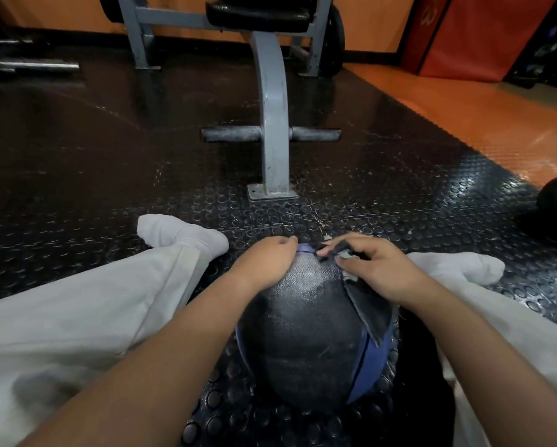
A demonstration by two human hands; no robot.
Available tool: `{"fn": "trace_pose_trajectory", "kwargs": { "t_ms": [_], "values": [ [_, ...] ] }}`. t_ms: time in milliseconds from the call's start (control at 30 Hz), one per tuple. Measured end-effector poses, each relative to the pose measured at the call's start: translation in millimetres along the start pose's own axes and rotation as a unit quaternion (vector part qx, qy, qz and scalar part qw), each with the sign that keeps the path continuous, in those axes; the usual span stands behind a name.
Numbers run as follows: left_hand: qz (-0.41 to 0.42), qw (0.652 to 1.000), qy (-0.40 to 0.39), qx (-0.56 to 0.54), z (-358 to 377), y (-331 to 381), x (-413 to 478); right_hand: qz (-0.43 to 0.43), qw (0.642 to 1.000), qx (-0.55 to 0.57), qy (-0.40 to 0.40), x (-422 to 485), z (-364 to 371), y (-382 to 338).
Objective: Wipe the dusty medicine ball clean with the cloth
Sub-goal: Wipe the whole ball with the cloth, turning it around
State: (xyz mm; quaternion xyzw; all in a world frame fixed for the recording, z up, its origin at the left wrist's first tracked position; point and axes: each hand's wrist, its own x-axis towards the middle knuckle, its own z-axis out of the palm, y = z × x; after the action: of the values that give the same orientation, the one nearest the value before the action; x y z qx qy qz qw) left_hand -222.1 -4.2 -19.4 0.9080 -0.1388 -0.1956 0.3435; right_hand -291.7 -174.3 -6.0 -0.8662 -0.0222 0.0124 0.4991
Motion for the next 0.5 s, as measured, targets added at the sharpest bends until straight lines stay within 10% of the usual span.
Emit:
{"fn": "trace_pose_trajectory", "kwargs": {
  "t_ms": [167,300,500],
  "values": [
    [0.009,0.991,0.068,0.119,26,10,2,0.034,0.997,-0.075,0.000,26,15,-7],
    [-0.040,0.992,0.116,0.003,20,3,3,0.023,0.984,-0.176,-0.005,30,21,-14],
    [-0.027,0.989,0.064,-0.130,9,5,4,-0.027,0.997,0.077,0.001,-14,3,3]
  ]
}}
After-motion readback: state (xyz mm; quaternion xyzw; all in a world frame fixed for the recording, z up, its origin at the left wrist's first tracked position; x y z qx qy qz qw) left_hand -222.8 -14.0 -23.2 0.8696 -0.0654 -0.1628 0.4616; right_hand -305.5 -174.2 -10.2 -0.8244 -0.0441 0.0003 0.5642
